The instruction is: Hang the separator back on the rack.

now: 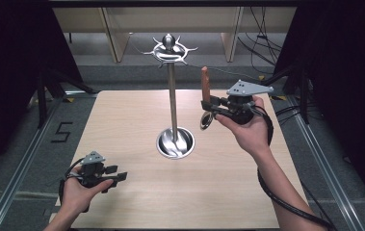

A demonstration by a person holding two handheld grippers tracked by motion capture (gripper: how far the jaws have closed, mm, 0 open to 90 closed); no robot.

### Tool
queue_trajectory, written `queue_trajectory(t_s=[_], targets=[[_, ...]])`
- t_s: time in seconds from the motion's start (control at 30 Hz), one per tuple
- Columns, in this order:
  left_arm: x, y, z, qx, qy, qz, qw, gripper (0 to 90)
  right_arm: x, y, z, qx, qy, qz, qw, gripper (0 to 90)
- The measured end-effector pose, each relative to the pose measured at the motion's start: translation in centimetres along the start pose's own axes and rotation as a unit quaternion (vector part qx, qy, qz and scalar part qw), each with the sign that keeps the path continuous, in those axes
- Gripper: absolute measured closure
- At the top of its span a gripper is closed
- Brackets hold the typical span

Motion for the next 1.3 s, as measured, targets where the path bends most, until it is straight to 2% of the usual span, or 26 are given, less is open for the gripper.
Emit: queue_trajectory(t_s=[0.03,0.07,0.1,0.17,0.23,0.27,0.37,0.4,0.47,0.57,0.6,0.67,0.77,0.8,0.87,0.9,0.93,0.97,1.0,1.13,1.17,1.23,1.3], targets=[[0.0,0.0,0.0,0.000,0.002,0.003,1.0000,45.4,-0.1,-0.2,0.0,0.002,0.001,-0.008,1.0000,69.4],[0.0,0.0,0.0,-0.001,0.002,0.003,1.0000,45.4,-0.1,-0.1,-0.1,0.002,0.005,-0.001,1.0000,69.4],[-0.1,0.1,-0.1,0.001,0.007,0.009,0.9999,45.4,-0.2,-0.3,-0.1,-0.002,0.006,-0.007,1.0000,69.5],[-0.1,0.1,-0.1,0.001,0.006,0.009,0.9999,45.4,-0.4,-0.7,-0.1,0.004,0.006,-0.013,0.9999,69.4],[-0.1,0.1,0.0,0.000,0.007,0.007,0.9999,45.4,-0.6,-0.9,-0.3,-0.003,0.007,-0.005,1.0000,69.5],[-0.1,0.1,0.0,0.000,0.005,0.008,1.0000,45.4,-0.6,-1.0,-0.2,-0.001,0.006,-0.010,0.9999,69.5],[-0.1,0.1,0.0,0.004,0.005,0.010,0.9999,45.4,-1.0,-1.1,-0.3,0.003,0.012,-0.002,0.9999,69.4],[-0.1,0.1,0.0,0.004,0.005,0.010,0.9999,45.4,-1.0,-1.3,-0.3,0.003,0.010,-0.012,0.9999,69.5],[-0.1,0.1,0.0,0.002,0.008,0.011,0.9999,45.4,-1.2,-1.4,-0.4,0.003,0.013,-0.003,0.9999,69.4],[0.0,0.0,0.0,0.001,0.003,0.004,1.0000,45.4,-1.3,-1.6,-0.5,0.000,0.014,-0.013,0.9998,69.4],[0.0,0.0,0.0,0.002,0.002,0.003,1.0000,45.4,-1.4,-1.5,-0.5,-0.001,0.016,-0.007,0.9998,69.4],[-0.1,0.0,0.1,0.003,0.000,0.004,1.0000,45.4,-1.4,-1.6,-0.5,0.001,0.017,-0.020,0.9997,69.4],[-0.1,0.0,0.1,0.000,0.005,0.005,1.0000,45.4,-1.5,-1.7,-0.5,-0.005,0.018,-0.021,0.9996,69.4],[-0.1,0.0,0.0,0.001,0.004,0.005,1.0000,45.4,-1.4,-1.7,-0.4,0.000,0.015,-0.030,0.9994,69.4],[-0.1,-0.1,0.0,0.001,0.002,0.006,1.0000,45.4,-1.5,-1.8,-0.4,-0.005,0.016,-0.024,0.9996,69.4],[-0.1,-0.1,0.0,0.000,0.001,0.003,1.0000,45.5,-1.6,-1.6,-0.4,0.001,0.016,-0.018,0.9997,69.4],[-0.1,-0.1,0.0,0.000,0.003,0.001,1.0000,45.5,-1.6,-1.8,-0.3,-0.004,0.014,-0.028,0.9995,69.4],[-0.1,0.0,0.1,0.002,0.004,0.005,1.0000,45.5,-1.7,-1.7,-0.2,0.001,0.017,-0.024,0.9996,69.4],[-0.1,0.0,0.1,0.002,0.004,0.004,1.0000,45.4,-1.8,-1.9,-0.2,-0.002,0.019,-0.036,0.9992,69.4],[-0.1,0.0,0.0,0.001,0.005,0.006,1.0000,45.5,-2.1,-2.0,-0.1,-0.003,0.020,-0.027,0.9994,69.4],[-0.1,0.0,0.0,0.001,0.005,0.003,1.0000,45.5,-2.2,-2.2,-0.1,-0.007,0.018,-0.037,0.9991,69.4],[-0.1,0.0,0.0,0.000,0.005,0.004,1.0000,45.4,-2.4,-2.1,-0.2,-0.004,0.023,-0.026,0.9994,69.4],[-0.1,0.0,0.1,0.002,0.006,0.006,1.0000,45.5,-2.6,-2.4,-0.3,-0.011,0.022,-0.031,0.9992,69.4]])
Point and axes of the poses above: each handheld gripper's, and its own axes: z roughly backward along the jaws, x roughly out of its underside, y roughly to its right, the point moved 7 cm from there along -z, roughly forward along the jaws
